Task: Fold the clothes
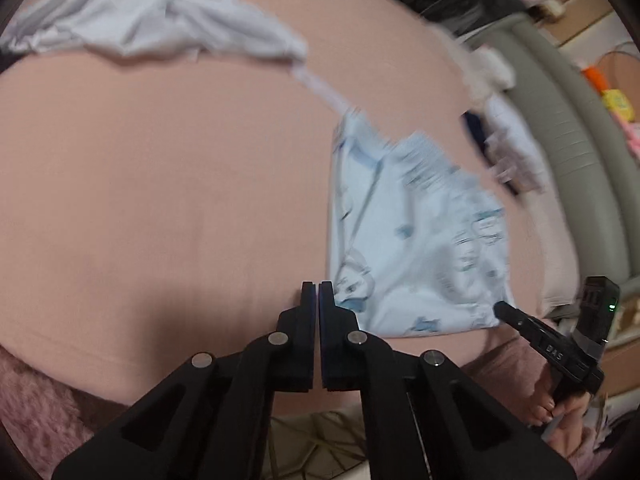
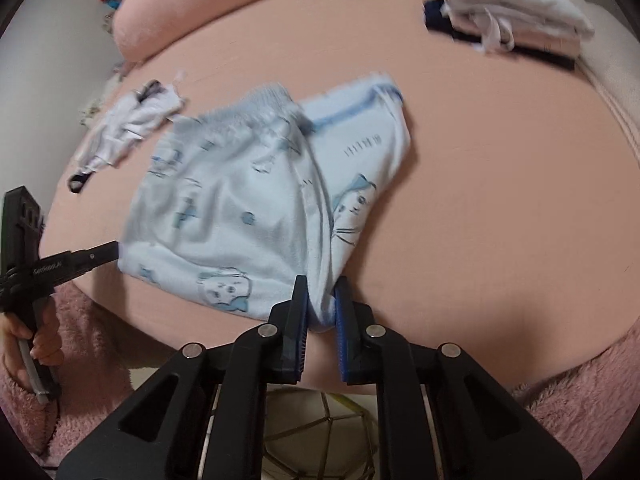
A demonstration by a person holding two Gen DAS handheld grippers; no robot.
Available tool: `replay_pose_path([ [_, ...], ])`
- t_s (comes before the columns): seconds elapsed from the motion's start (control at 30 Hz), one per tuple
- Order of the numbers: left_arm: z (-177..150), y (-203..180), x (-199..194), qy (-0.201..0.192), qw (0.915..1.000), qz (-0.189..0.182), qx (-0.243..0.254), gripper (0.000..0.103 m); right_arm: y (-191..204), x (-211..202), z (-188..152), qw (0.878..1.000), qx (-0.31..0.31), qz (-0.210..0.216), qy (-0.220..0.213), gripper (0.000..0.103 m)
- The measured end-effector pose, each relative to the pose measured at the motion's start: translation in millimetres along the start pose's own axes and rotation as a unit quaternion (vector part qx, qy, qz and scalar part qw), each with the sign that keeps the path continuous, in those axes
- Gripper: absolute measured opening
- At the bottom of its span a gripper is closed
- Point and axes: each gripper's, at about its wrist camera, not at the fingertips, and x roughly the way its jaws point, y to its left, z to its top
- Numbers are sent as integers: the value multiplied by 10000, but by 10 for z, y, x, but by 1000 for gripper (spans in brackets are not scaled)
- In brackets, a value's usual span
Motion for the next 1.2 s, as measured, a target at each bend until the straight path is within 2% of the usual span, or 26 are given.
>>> replay_pose_path([
  [0.07, -13, -37, -141, -210, 9996, -57, 196, 2, -10, -173, 0, 9993, 80, 75, -350, 15],
  [0.13, -53, -99, -132, -126, 9989, -224, 382, 2, -18, -278, 10, 9979, 185, 38, -623, 16],
  [0.17, -64, -136, -71, -6, 9988, -187, 456, 3, 1, -299, 27, 9972, 144, -3, -727, 16],
  [0.23, -88, -222, 116, 310, 9975, 179, 615, 5, 40, -334, 59, 9958, 62, -83, -909, 16],
  [0.3, -125, -239, 240, 524, 9951, 480, 685, 7, 74, -255, 46, 9977, -24, -118, -665, 16],
  [0.37, -162, -225, 249, 588, 9951, 410, 681, 10, 68, -173, -8, 9991, -43, -139, -388, 17],
  [0.4, -161, -225, 235, 600, 9954, 309, 684, 14, 40, -139, -57, 9995, -25, -155, -262, 21],
  [0.47, -161, -219, 212, 558, 9961, 145, 663, 46, -11, -88, -127, 9998, 9, -182, -90, 26],
  [0.57, -158, -258, 233, 428, 9958, 254, 766, 43, -29, -110, -133, 9998, 55, -125, -109, 28],
  [0.67, -153, -319, 316, 446, 9931, 406, 1007, 23, 17, -116, -135, 9996, -54, -269, -118, 30],
  [0.77, -144, -343, 300, 423, 9934, 249, 1038, 11, 86, -228, -159, 9982, -232, -444, -324, 30],
  [0.8, -143, -350, 287, 399, 9937, 168, 1037, 10, 95, -215, -161, 9983, -275, -426, -294, 35],
  [0.87, -136, -361, 248, 314, 9944, -51, 1011, 8, 113, -183, -164, 9983, -354, -399, -224, 36],
  [0.93, -112, -361, 205, 236, 9948, -283, 951, 8, 93, -60, -172, 9976, -353, -600, -64, 27],
  [0.97, -100, -340, 180, 203, 9952, -379, 876, 8, 81, -11, -176, 9968, -358, -721, -19, 19],
  [1.03, -74, -264, 140, 140, 9968, -463, 638, 8, 47, -20, -167, 9968, -309, -741, -52, 16],
  [1.2, -71, -131, 176, 176, 9987, 59, 483, 8, -2, -22, -173, 9963, -229, -832, -56, 16],
])
